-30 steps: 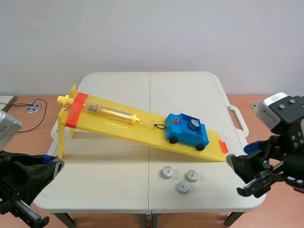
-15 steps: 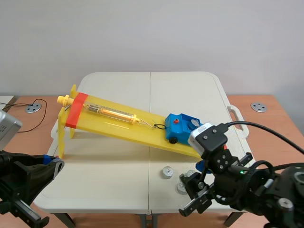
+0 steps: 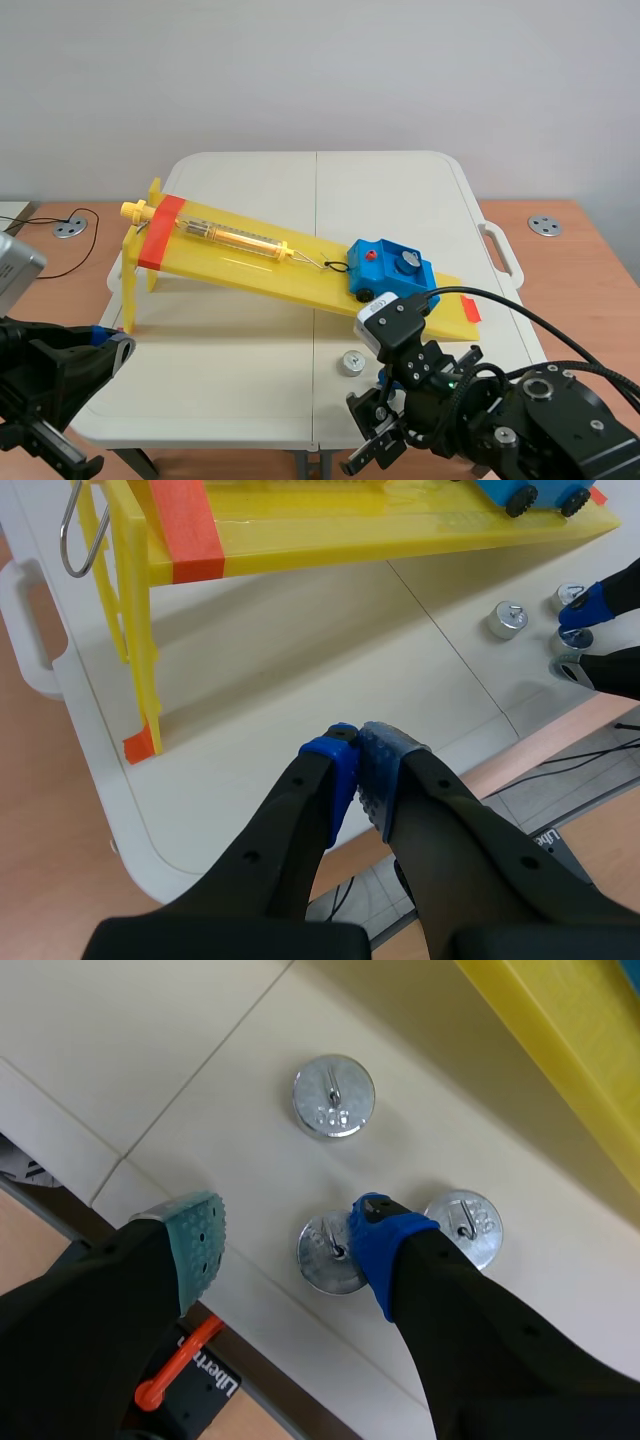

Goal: Place the four metal weights on the blue cart on the ramp.

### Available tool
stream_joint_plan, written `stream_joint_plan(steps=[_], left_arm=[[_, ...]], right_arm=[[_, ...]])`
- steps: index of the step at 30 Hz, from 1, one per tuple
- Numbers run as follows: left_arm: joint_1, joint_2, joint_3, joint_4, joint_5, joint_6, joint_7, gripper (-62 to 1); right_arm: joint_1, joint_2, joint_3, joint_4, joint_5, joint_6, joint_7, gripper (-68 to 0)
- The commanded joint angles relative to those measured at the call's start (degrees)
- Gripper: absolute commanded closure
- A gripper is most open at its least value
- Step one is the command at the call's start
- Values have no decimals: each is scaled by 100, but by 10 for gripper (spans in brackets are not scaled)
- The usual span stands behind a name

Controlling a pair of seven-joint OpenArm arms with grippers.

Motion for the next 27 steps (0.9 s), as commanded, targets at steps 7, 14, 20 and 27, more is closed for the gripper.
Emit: stream_joint_plan(steps=[7, 14, 20, 27], left_arm=[[-111, 44, -92, 382, -315, -116, -549, -36], [-111, 44, -92, 382, -315, -116, -549, -36], [-111, 44, -92, 382, -315, -116, -551, -36], [-111, 44, -92, 382, -315, -116, -551, -36]], right_arm=[[354, 0, 22, 321, 109, -431, 570, -134], [354, 15, 22, 321, 109, -691, 409, -14], [321, 96, 149, 503, 160, -719, 363, -7], [-192, 463, 599, 1663, 925, -501, 44, -7]])
